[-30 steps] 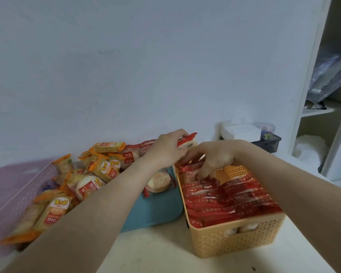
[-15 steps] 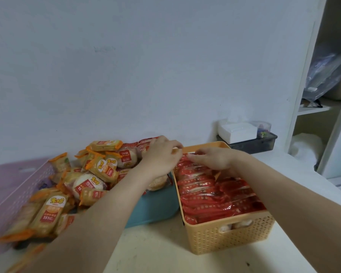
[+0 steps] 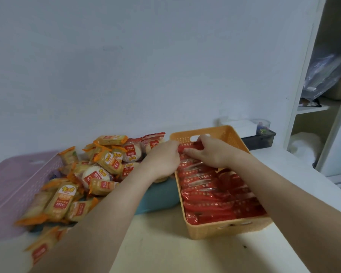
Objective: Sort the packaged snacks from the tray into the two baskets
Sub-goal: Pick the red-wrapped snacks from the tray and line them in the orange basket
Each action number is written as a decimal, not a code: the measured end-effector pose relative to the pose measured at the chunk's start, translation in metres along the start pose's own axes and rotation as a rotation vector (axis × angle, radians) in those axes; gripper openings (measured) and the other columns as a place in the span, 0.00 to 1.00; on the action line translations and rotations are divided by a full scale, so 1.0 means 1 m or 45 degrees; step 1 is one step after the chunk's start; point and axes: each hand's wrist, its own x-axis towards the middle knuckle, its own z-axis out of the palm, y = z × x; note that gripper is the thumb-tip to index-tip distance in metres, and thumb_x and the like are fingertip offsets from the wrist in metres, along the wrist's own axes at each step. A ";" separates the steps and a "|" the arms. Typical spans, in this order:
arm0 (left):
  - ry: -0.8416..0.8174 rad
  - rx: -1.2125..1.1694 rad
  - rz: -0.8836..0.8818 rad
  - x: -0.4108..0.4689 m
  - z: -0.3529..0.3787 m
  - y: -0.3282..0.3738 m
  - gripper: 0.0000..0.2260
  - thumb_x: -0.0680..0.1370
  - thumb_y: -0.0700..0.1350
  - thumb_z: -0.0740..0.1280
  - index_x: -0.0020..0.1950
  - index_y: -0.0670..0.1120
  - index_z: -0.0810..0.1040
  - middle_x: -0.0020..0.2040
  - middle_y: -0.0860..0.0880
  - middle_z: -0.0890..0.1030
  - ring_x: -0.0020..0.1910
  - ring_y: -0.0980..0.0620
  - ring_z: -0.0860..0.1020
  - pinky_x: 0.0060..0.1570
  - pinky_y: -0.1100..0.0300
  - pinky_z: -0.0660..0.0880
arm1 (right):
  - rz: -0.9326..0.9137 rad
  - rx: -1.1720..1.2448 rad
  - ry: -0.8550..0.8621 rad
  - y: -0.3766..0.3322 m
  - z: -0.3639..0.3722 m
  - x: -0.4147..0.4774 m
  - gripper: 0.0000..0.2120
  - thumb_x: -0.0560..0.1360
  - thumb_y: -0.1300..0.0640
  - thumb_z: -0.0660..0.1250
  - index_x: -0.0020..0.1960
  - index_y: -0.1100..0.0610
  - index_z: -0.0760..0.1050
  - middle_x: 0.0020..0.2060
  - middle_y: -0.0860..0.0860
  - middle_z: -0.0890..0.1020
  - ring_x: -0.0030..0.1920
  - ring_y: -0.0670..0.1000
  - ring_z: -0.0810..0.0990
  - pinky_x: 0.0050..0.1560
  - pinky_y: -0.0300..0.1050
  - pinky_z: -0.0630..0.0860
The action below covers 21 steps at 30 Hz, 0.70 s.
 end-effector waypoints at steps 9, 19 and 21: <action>0.038 0.205 -0.126 -0.066 -0.037 -0.022 0.11 0.79 0.41 0.55 0.54 0.44 0.76 0.48 0.47 0.80 0.44 0.48 0.78 0.42 0.54 0.76 | -0.096 0.063 -0.055 -0.053 0.032 -0.031 0.35 0.73 0.34 0.63 0.66 0.60 0.65 0.57 0.56 0.79 0.54 0.55 0.79 0.51 0.47 0.75; -0.154 -0.125 -0.225 -0.097 -0.039 -0.070 0.12 0.83 0.52 0.52 0.58 0.48 0.70 0.47 0.48 0.79 0.35 0.47 0.84 0.33 0.51 0.81 | -0.135 -0.019 -0.320 -0.087 0.061 -0.039 0.32 0.77 0.36 0.57 0.72 0.58 0.64 0.67 0.55 0.73 0.64 0.55 0.74 0.55 0.43 0.69; -0.157 -0.107 -0.213 -0.096 -0.041 -0.074 0.14 0.83 0.55 0.52 0.57 0.50 0.71 0.45 0.51 0.79 0.33 0.50 0.83 0.29 0.57 0.79 | -0.116 -0.041 -0.345 -0.091 0.060 -0.037 0.36 0.76 0.34 0.55 0.75 0.57 0.59 0.71 0.55 0.70 0.67 0.55 0.72 0.61 0.46 0.69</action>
